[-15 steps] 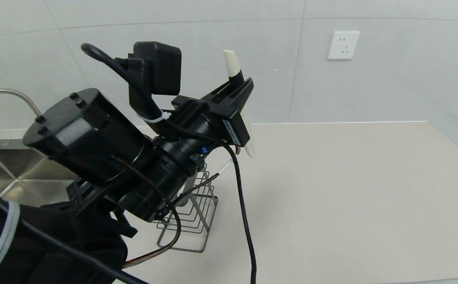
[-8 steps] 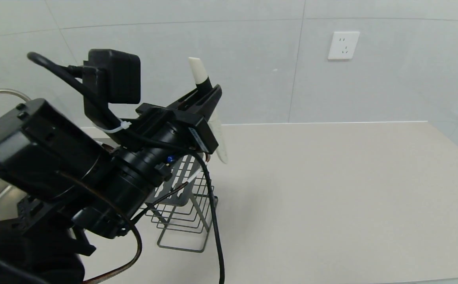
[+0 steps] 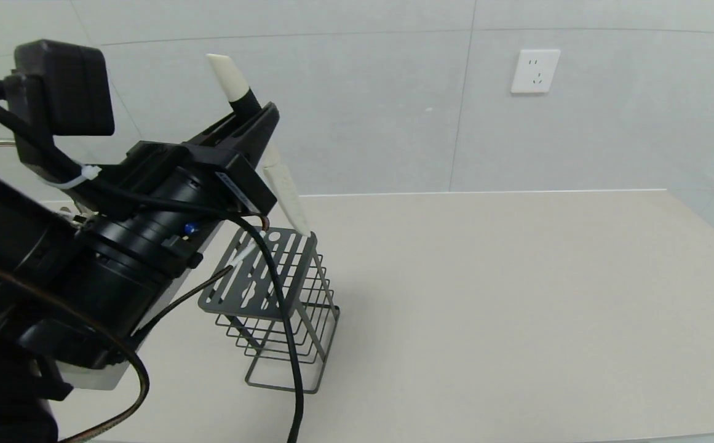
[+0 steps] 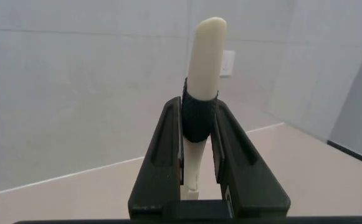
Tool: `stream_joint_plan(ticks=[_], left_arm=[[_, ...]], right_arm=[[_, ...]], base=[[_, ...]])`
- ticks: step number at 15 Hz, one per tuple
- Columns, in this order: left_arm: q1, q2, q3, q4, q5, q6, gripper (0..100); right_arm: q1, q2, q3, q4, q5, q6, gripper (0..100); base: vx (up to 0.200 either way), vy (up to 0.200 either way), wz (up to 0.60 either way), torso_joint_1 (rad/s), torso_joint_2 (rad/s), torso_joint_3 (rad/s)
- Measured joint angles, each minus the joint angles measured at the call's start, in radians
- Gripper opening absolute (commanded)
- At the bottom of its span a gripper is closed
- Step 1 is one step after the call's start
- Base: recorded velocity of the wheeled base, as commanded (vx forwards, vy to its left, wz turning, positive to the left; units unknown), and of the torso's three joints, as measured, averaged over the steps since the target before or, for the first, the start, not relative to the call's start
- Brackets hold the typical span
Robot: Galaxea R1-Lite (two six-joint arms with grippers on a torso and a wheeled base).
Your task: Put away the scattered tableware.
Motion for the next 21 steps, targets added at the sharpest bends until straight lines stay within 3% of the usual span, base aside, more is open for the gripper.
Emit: stream_joint_plan(ticks=[6,14,21], left_arm=[[0.038,0.013,-0.006,0.0,0.016,0.025,0],[-0.008,0.006,0.041,-0.002,0.018,0.027,0],[-0.011,0.013,0.046,-0.002,0.049,0.027,0]], right_arm=[[0.0,0.0,0.0,0.002,-0.003,0.007,0],[0.0,0.0,0.0,0.004,-0.003,0.01,0],[0.0,0.0,0.0,0.004,-0.003,0.011,0]], base=[[0.0,0.0,0.0,0.0,0.0,0.0],[0.0,0.0,0.0,0.0,0.0,0.0],[0.0,0.0,0.0,0.0,0.0,0.0]])
